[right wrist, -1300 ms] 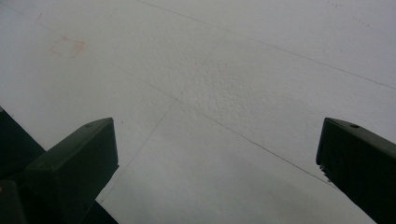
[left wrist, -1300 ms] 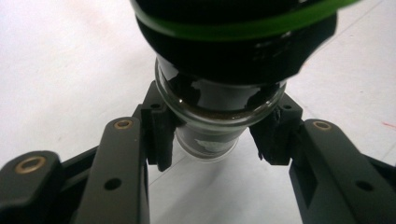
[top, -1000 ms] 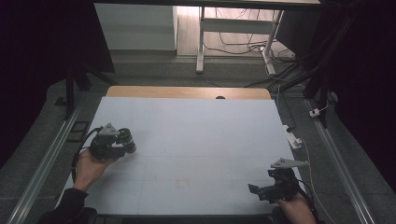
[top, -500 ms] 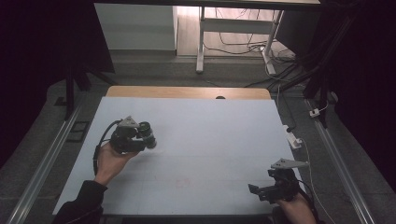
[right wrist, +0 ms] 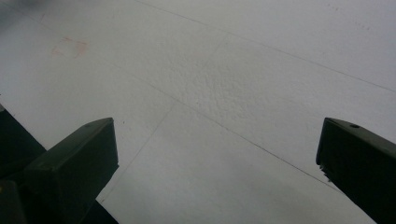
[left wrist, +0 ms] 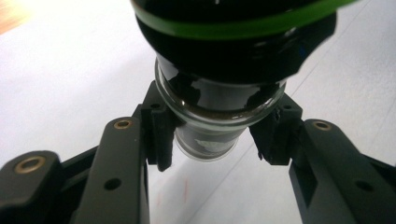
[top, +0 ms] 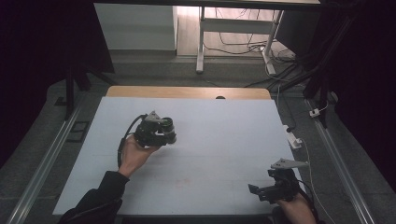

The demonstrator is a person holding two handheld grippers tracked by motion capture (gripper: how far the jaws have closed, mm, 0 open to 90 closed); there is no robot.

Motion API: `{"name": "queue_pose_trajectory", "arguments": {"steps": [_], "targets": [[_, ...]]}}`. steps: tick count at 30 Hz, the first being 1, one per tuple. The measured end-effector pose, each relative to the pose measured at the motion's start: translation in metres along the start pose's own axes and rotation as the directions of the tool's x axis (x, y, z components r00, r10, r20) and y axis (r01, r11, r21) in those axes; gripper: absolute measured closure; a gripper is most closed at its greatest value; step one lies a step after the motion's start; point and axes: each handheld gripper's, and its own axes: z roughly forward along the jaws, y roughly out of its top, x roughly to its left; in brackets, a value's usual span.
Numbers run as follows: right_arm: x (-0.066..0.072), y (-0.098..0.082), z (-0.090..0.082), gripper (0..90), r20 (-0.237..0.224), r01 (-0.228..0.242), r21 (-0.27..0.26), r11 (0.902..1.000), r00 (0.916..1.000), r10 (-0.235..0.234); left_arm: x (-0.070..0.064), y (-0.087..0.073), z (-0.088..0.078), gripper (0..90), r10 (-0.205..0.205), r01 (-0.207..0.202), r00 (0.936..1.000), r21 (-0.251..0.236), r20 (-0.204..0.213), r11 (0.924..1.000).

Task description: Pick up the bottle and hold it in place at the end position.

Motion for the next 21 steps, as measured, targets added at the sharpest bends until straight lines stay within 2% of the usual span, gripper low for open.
{"name": "queue_pose_trajectory", "arguments": {"steps": [11,14,21], "targets": [[-0.001,0.0,0.0,0.0,-0.004,-0.003,-0.003,1.0,1.0,0.003,-0.013,0.022,0.037,53.7,0.035,-0.035,0.9992,0.02,0.019,0.9992],[-0.001,0.0,0.0,0.0,-0.005,-0.004,-0.006,1.0,1.0,0.004,-0.016,0.025,0.045,53.7,0.047,-0.047,0.9988,0.03,0.013,0.9984],[0.0,0.0,0.0,0.0,-0.005,0.0,-0.005,1.0,1.0,0.0,-0.016,0.024,0.061,53.6,0.041,-0.042,0.999,0.046,0.016,0.9981]]}}
